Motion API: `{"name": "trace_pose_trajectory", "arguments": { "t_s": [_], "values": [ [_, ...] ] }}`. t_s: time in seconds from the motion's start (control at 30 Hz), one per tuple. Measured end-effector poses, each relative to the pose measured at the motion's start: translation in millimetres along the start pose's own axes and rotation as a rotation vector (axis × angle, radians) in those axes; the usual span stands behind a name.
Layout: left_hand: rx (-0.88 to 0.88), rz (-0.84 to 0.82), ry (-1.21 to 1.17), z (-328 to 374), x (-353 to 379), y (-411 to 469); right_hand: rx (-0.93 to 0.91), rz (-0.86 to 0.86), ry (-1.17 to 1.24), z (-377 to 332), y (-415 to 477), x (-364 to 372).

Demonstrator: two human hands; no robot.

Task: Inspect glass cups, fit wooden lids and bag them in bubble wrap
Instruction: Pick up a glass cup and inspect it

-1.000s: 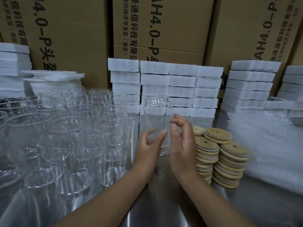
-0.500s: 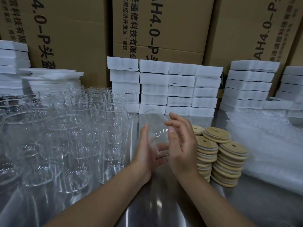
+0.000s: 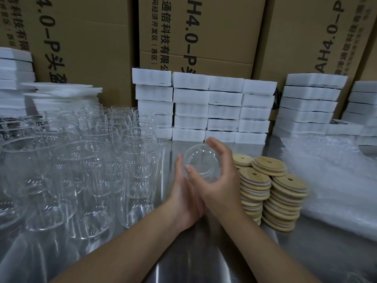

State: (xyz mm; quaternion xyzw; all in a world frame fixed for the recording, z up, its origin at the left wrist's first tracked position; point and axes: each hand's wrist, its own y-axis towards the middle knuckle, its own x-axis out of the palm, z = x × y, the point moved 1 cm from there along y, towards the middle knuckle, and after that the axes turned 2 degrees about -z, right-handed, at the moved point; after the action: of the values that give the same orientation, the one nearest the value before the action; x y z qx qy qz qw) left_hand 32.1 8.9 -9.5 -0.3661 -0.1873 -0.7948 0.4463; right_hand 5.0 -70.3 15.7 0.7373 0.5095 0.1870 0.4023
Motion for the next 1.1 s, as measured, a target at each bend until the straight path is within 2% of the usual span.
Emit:
{"name": "trace_pose_trajectory", "arguments": {
  "t_s": [0.17,0.4,0.7,1.1],
  "values": [
    [-0.012,0.052,0.121,3,4,-2,0.142,0.066,0.092,0,3,-2],
    [-0.015,0.105,0.242,1,7,-1,0.198,0.129,0.21,1,6,-3],
    [-0.032,0.125,0.296,-1,2,4,0.194,0.155,0.249,6,8,-4],
    [-0.015,0.139,0.317,-2,-1,8,0.165,0.164,0.184,7,8,-2]
  ]
}}
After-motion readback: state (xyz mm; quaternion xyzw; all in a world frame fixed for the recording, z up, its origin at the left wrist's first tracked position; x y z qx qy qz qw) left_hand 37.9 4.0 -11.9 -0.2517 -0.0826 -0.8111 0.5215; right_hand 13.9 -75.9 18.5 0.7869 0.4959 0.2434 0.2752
